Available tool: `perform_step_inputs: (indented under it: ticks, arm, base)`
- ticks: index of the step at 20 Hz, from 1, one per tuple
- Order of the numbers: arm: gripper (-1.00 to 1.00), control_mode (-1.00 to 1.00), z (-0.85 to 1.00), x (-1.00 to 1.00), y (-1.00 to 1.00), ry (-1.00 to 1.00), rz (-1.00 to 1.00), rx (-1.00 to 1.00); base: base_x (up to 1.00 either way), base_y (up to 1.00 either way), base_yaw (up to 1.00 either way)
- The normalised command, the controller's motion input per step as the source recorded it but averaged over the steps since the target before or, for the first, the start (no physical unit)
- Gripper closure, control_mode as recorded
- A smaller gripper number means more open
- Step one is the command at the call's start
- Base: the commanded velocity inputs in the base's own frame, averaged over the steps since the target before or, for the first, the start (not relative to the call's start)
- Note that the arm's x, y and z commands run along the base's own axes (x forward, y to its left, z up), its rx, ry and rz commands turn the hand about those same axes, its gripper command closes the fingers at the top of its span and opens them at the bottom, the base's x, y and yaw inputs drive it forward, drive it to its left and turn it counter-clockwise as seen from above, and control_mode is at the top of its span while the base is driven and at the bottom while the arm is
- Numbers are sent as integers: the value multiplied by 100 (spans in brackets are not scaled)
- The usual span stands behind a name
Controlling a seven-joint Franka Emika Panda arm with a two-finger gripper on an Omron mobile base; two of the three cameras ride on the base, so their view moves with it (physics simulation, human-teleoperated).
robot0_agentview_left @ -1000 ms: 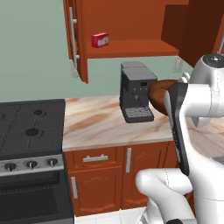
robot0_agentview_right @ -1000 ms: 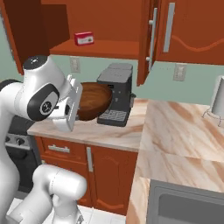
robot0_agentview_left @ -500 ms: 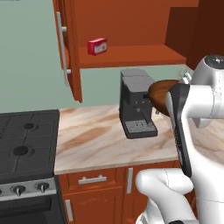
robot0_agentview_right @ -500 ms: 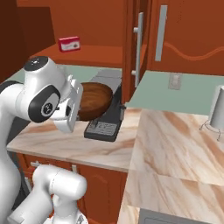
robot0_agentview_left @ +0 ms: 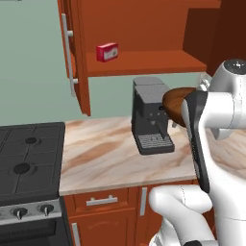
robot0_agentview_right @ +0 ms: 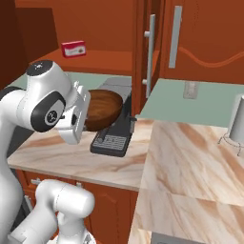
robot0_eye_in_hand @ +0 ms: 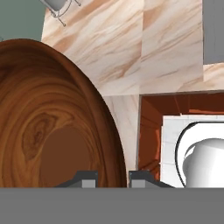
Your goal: Pick the mug and place it in the sink. Pick the bowl and place it in the open cabinet and then close the cabinet.
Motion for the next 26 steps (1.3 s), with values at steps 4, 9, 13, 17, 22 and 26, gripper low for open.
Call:
perform_step_inputs:
  ticks: [4, 9, 13, 17, 22, 26]
  arm:
    - [100, 100, 0, 0, 0, 0, 0, 0]
    - [100, 100, 0, 0, 0, 0, 0, 0]
    - [100, 100, 0, 0, 0, 0, 0, 0]
    - [100, 100, 0, 0, 0, 0, 0, 0]
    - [100, 100, 0, 0, 0, 0, 0, 0]
    - [100, 100, 0, 0, 0, 0, 0, 0]
  base:
    - [-2, 48, -3]
    - [58, 15, -1]
    - [68, -8, 0]
    - [56, -2, 0]
    - [2, 11, 0]
    - [0, 0, 0]
